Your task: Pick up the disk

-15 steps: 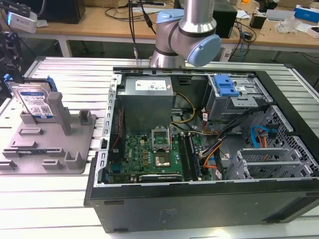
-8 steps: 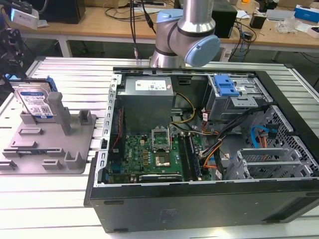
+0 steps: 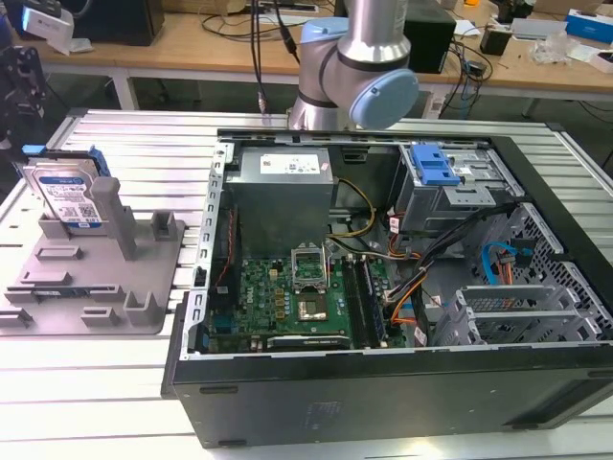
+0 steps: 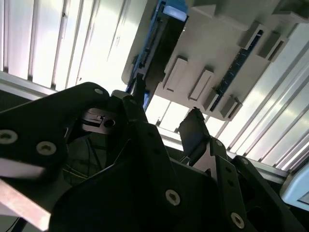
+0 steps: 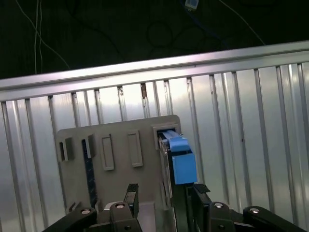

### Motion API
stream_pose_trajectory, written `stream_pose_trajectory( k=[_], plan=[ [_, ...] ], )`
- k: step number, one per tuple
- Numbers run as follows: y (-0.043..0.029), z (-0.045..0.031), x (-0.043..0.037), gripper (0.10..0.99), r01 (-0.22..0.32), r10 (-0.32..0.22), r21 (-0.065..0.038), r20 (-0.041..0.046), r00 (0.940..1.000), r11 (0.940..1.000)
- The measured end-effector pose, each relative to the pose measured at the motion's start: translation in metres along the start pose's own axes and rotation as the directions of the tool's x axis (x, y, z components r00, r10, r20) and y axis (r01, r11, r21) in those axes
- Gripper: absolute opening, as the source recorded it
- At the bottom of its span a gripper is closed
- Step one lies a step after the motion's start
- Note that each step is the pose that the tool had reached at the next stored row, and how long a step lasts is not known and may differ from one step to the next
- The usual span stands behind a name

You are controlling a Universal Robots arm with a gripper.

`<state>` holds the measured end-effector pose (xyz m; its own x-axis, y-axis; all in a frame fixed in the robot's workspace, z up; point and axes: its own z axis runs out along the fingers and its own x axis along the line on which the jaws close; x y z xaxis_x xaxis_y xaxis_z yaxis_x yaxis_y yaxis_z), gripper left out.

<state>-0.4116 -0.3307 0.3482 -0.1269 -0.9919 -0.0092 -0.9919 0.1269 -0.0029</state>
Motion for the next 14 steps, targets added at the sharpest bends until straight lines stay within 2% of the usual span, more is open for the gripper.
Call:
stream_pose_trajectory(
  k=[2, 7, 10, 14],
  plan=[
    [0.0018, 0.0002, -0.0047, 0.557, 0.01, -0.01, 0.0, 0.0, 1.0, 1.0],
    [0.0036, 0.0031, -0.0057, 0.557, 0.068, -0.068, 0.0, -0.0055, 0.9977, 0.9977],
    [0.0094, 0.0077, -0.007, 0.557, 0.087, -0.087, 0.0, -0.0056, 0.9962, 0.9962],
    [0.0148, 0.0106, -0.0139, 0.557, 0.095, -0.095, -0.001, -0.0061, 0.9955, 0.9955]
  ],
)
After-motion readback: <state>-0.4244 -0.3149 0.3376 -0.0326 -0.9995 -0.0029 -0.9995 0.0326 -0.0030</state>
